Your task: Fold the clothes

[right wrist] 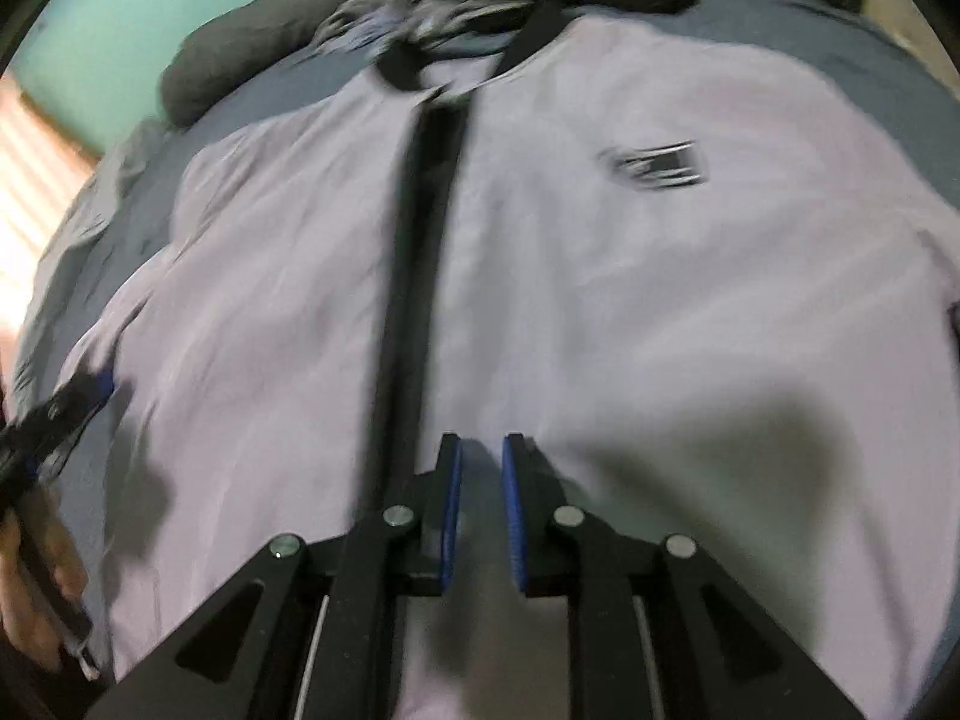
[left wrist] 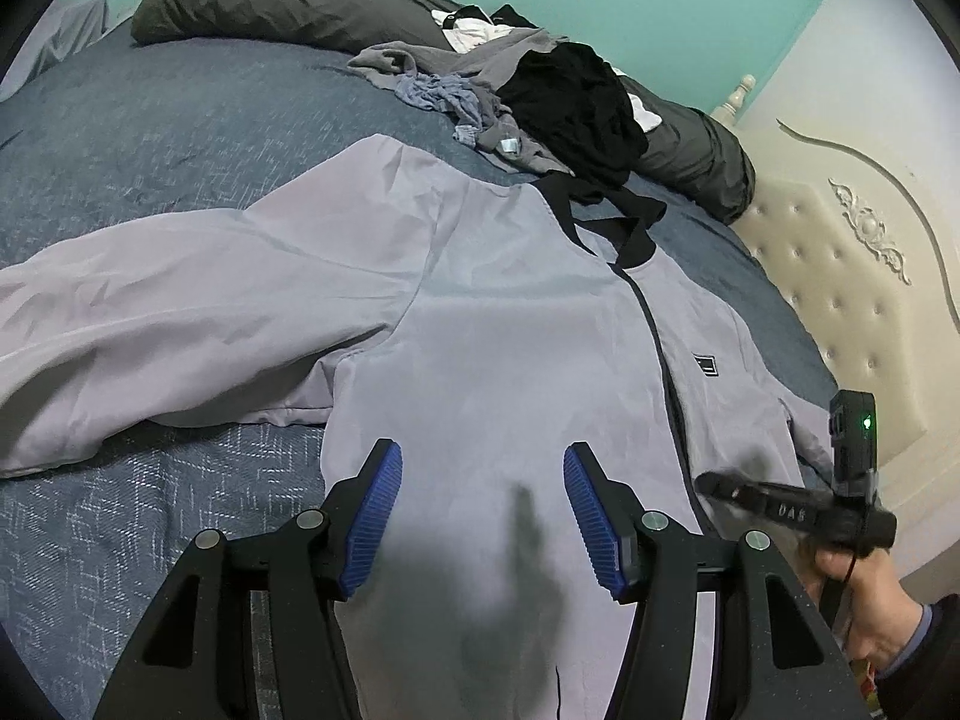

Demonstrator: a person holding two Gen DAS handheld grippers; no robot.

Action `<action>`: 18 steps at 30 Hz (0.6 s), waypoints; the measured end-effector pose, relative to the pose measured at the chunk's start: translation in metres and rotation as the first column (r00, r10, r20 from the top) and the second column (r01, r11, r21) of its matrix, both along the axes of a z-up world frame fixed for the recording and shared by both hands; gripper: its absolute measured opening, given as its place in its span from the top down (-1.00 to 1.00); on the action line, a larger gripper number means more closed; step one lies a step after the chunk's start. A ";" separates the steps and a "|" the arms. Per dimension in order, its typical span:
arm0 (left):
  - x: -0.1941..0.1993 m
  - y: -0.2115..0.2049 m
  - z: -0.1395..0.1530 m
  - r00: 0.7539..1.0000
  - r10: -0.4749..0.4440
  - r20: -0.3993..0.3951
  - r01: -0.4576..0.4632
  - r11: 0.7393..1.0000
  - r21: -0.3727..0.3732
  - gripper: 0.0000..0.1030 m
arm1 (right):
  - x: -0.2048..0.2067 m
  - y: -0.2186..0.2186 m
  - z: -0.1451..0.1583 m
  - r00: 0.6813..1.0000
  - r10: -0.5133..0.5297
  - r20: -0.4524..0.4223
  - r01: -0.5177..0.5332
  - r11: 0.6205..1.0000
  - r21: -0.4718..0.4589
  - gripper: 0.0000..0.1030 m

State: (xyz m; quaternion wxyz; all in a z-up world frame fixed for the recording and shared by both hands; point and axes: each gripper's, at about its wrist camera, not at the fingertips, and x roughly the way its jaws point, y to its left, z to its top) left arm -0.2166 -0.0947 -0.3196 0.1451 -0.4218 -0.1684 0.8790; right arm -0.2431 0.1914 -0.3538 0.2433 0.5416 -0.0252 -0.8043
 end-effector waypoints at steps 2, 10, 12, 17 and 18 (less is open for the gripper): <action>0.004 -0.001 0.003 1.000 0.000 -0.007 0.000 1.000 -0.004 -0.18 | 0.007 0.003 0.010 1.000 -0.013 -0.028 0.012 1.000 -0.010 0.72; 0.018 -0.009 0.014 1.000 0.011 -0.022 -0.011 1.000 -0.003 -0.18 | 0.042 0.024 0.015 0.998 -0.062 -0.012 0.063 0.997 0.045 0.72; 0.023 -0.010 0.016 1.000 0.010 -0.026 -0.011 1.000 -0.015 -0.19 | 0.052 0.018 0.004 0.999 -0.042 0.023 0.041 0.998 0.046 0.72; 0.038 -0.014 0.024 0.999 0.009 -0.038 -0.011 0.999 -0.053 -0.19 | 0.071 0.015 0.002 0.999 -0.048 0.017 0.048 0.999 -0.006 0.72; 0.042 -0.016 0.026 0.999 0.013 -0.041 -0.015 0.998 -0.055 -0.19 | 0.073 0.018 0.008 0.998 -0.067 0.002 0.067 0.997 -0.026 0.72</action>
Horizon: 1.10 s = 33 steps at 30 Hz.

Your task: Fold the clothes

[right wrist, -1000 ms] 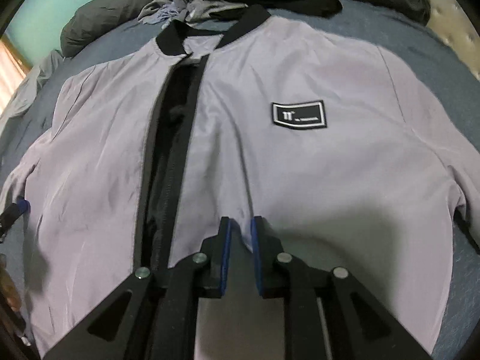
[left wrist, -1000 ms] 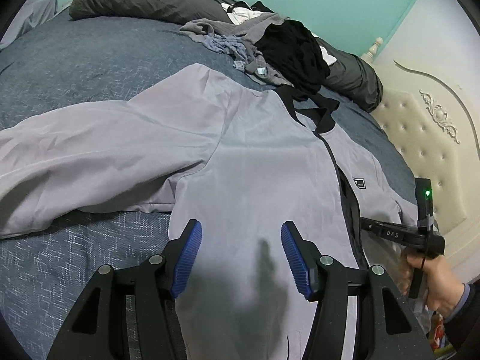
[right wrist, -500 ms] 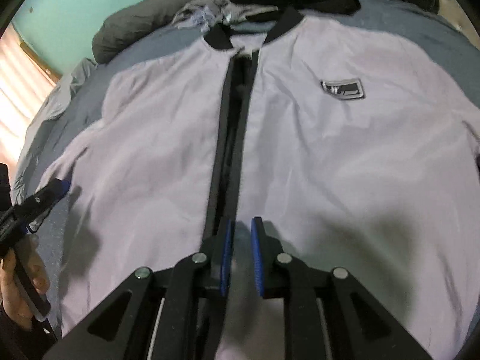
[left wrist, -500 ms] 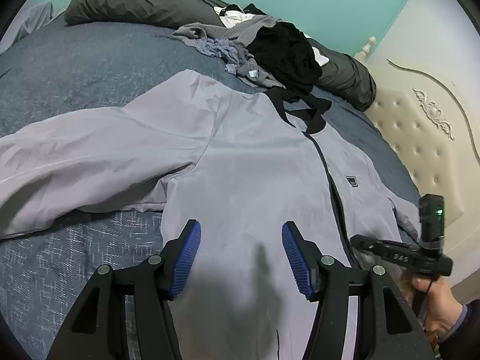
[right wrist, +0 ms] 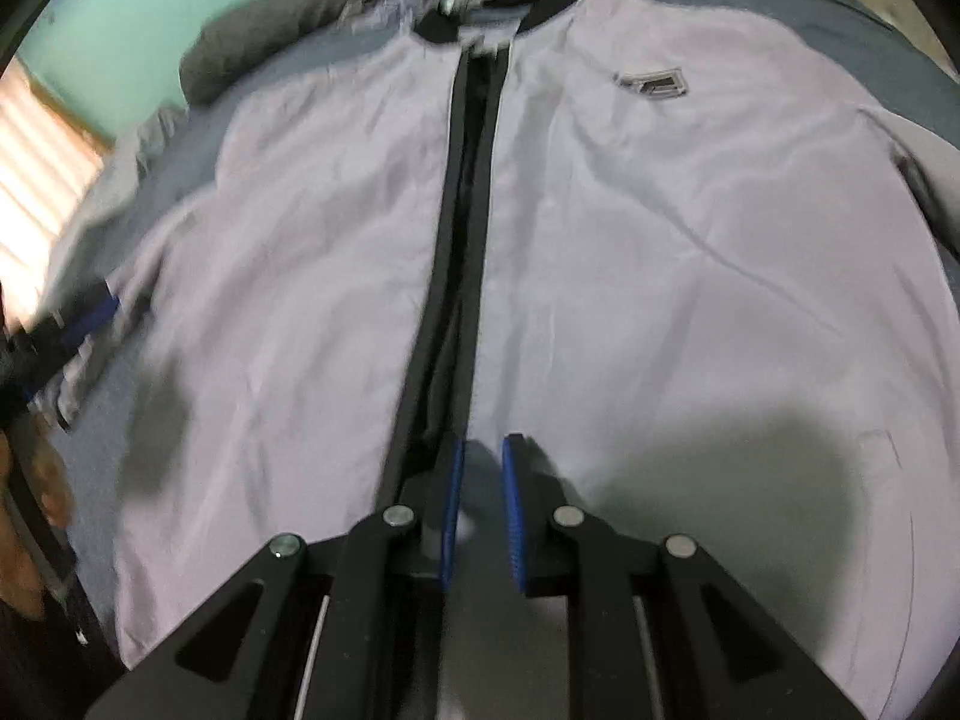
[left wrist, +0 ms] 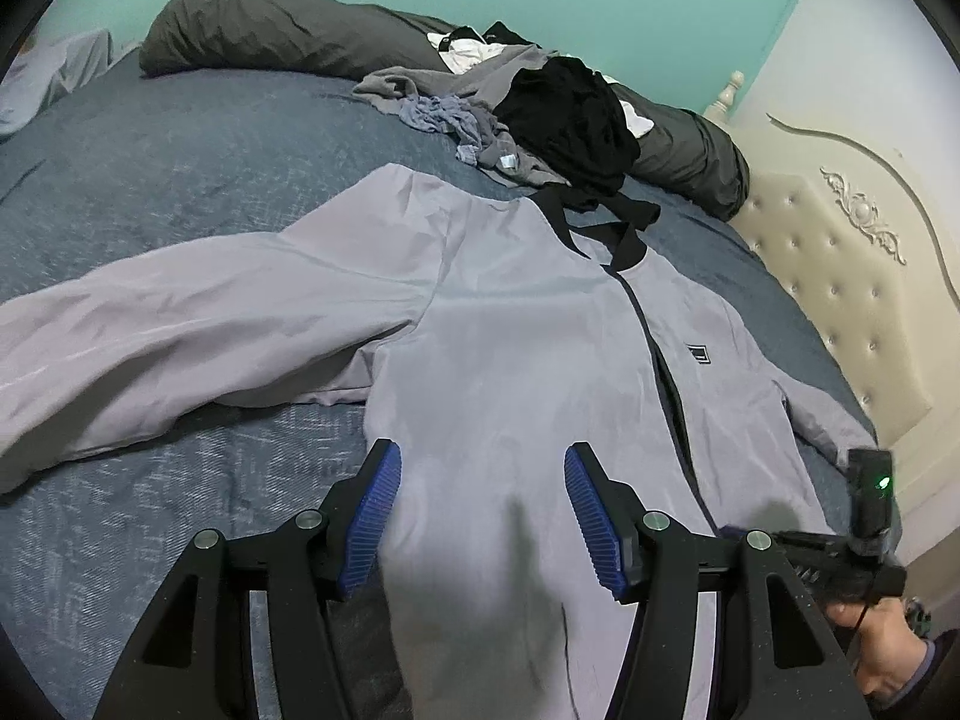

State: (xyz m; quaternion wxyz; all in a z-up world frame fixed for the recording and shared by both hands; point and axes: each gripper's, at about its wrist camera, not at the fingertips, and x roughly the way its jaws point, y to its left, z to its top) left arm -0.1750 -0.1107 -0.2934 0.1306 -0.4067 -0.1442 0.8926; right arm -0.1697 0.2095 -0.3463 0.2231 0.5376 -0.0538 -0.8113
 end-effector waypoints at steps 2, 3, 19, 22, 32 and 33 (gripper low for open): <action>0.005 -0.004 0.003 1.000 0.008 0.000 -0.008 1.000 0.002 -0.19 | 0.005 0.006 0.011 0.999 -0.039 -0.033 0.038 0.999 -0.038 0.72; 0.008 -0.008 0.005 1.000 0.016 0.003 -0.016 1.000 0.008 -0.19 | 0.010 0.012 0.015 0.997 -0.050 -0.051 0.047 0.997 -0.053 0.72; 0.033 -0.131 0.009 0.954 0.234 0.190 -0.237 0.971 -0.005 -0.19 | 0.034 0.018 0.031 0.986 -0.013 -0.166 -0.029 0.968 -0.251 0.72; 0.040 -0.161 0.005 0.935 0.280 0.216 -0.274 0.960 -0.060 -0.19 | 0.034 0.022 0.030 0.986 -0.022 -0.168 -0.025 0.962 -0.273 0.71; 0.081 -0.270 -0.017 0.814 0.512 0.273 -0.539 0.842 0.025 -0.19 | 0.032 0.014 0.031 0.982 -0.004 -0.191 -0.051 0.958 -0.283 0.71; 0.084 -0.278 -0.021 0.800 0.533 0.277 -0.558 0.830 0.017 -0.19 | 0.033 0.013 0.031 0.981 -0.001 -0.193 -0.055 0.958 -0.283 0.71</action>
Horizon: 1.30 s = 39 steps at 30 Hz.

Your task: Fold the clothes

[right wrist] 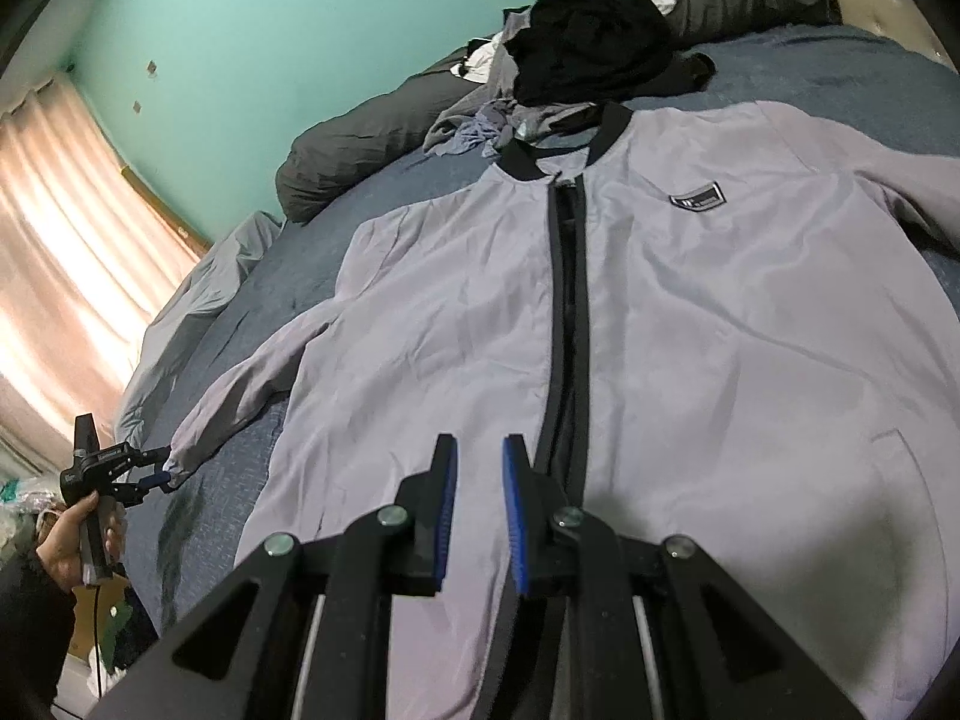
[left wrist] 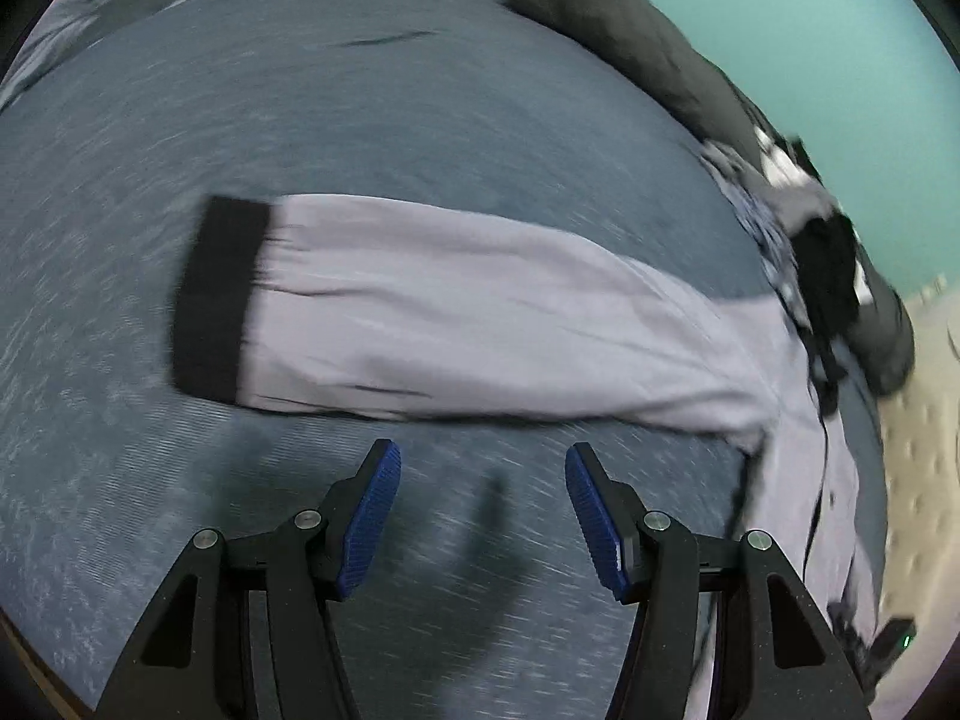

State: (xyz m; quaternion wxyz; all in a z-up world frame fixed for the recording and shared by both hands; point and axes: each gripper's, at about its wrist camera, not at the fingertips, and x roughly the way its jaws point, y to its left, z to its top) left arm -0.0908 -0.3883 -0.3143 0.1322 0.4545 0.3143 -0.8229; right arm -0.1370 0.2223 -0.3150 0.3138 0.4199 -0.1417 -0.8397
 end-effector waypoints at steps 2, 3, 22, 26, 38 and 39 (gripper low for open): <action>0.005 -0.008 -0.005 0.999 0.030 0.010 -0.030 1.000 -0.002 -0.19 | 0.001 -0.002 0.000 1.000 0.006 -0.003 -0.006 1.000 0.000 0.71; 0.008 -0.012 -0.007 0.999 0.045 0.015 -0.045 0.999 -0.002 -0.19 | 0.001 -0.002 0.000 1.000 0.007 -0.003 -0.007 1.000 0.001 0.71; 0.009 -0.082 -0.028 0.964 0.266 -0.013 -0.265 0.964 0.019 0.01 | -0.005 -0.003 -0.004 1.000 0.006 0.004 -0.006 1.000 0.000 0.71; 0.002 -0.085 -0.016 0.975 0.219 -0.019 -0.220 0.975 -0.018 0.44 | -0.007 -0.002 -0.006 1.000 0.001 0.009 -0.001 1.000 -0.005 0.71; 0.010 -0.114 0.021 0.981 0.193 0.017 -0.189 0.972 -0.141 0.87 | -0.006 -0.002 -0.006 1.000 0.008 0.012 -0.008 1.000 -0.010 0.71; 0.011 -0.118 0.014 0.981 0.190 0.041 -0.184 0.975 -0.126 0.87 | -0.006 -0.002 -0.007 1.000 0.009 0.012 -0.008 1.000 -0.009 0.71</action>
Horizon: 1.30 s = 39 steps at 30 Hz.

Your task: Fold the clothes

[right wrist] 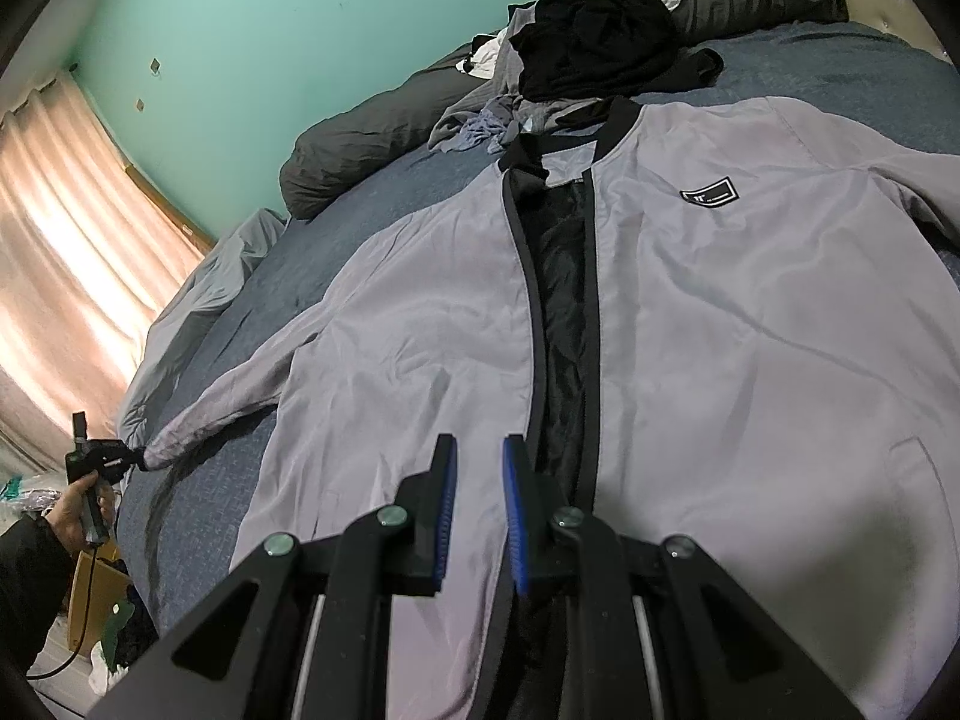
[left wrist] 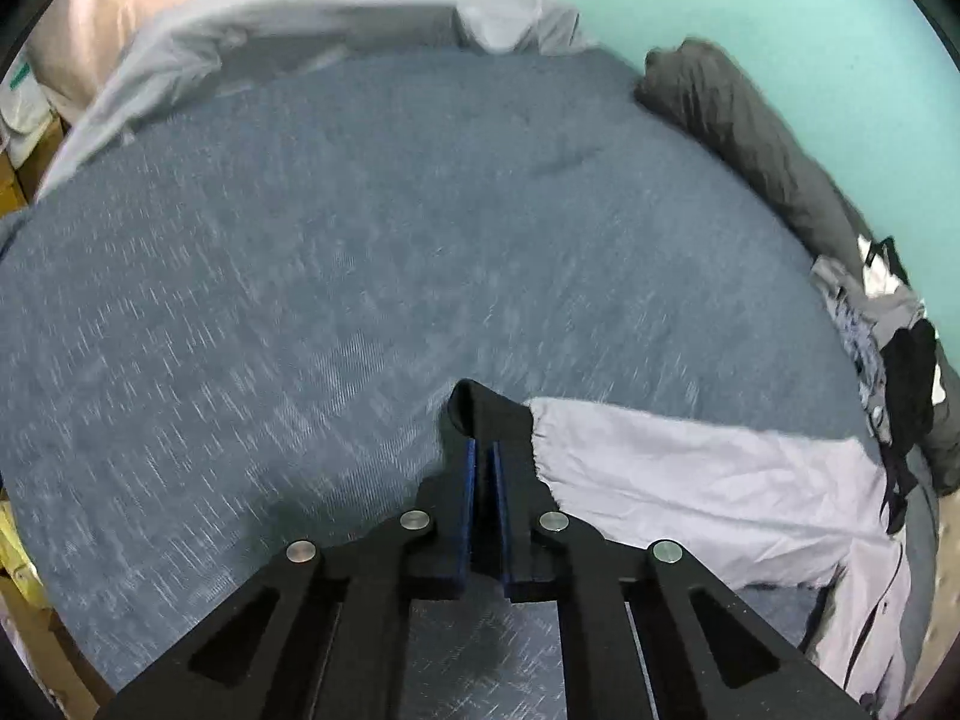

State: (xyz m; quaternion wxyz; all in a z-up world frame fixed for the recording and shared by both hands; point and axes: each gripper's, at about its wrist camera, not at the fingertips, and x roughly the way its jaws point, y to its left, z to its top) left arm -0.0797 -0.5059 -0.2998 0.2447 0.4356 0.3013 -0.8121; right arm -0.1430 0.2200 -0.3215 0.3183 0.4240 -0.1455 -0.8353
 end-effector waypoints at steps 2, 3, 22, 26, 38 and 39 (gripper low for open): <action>0.001 0.003 -0.017 0.999 -0.007 0.039 0.005 0.999 0.032 0.87 | 0.000 0.000 -0.001 1.000 0.001 0.001 -0.001 1.000 0.002 0.71; 0.002 0.005 -0.023 0.998 -0.012 0.055 0.011 0.999 0.032 0.86 | -0.001 0.000 -0.001 1.000 0.001 0.002 -0.001 1.000 0.002 0.71; -0.010 0.048 0.035 0.996 -0.067 -0.064 0.060 0.993 -0.102 0.17 | -0.002 -0.027 -0.034 0.976 0.092 0.196 -0.112 0.989 0.097 0.28; -0.020 0.074 0.041 0.989 -0.131 -0.070 0.125 0.989 -0.084 0.11 | 0.006 -0.022 -0.032 0.978 0.092 0.189 -0.114 0.988 0.109 0.86; -0.088 0.165 0.021 0.930 -0.366 0.020 0.367 0.927 -0.082 0.04 | 0.014 0.005 -0.018 0.988 0.055 0.147 -0.077 0.986 0.147 0.93; -0.098 0.175 0.016 0.920 -0.391 0.029 0.392 0.916 -0.083 0.04 | 0.014 0.005 -0.020 0.987 0.054 0.149 -0.076 0.985 0.153 0.93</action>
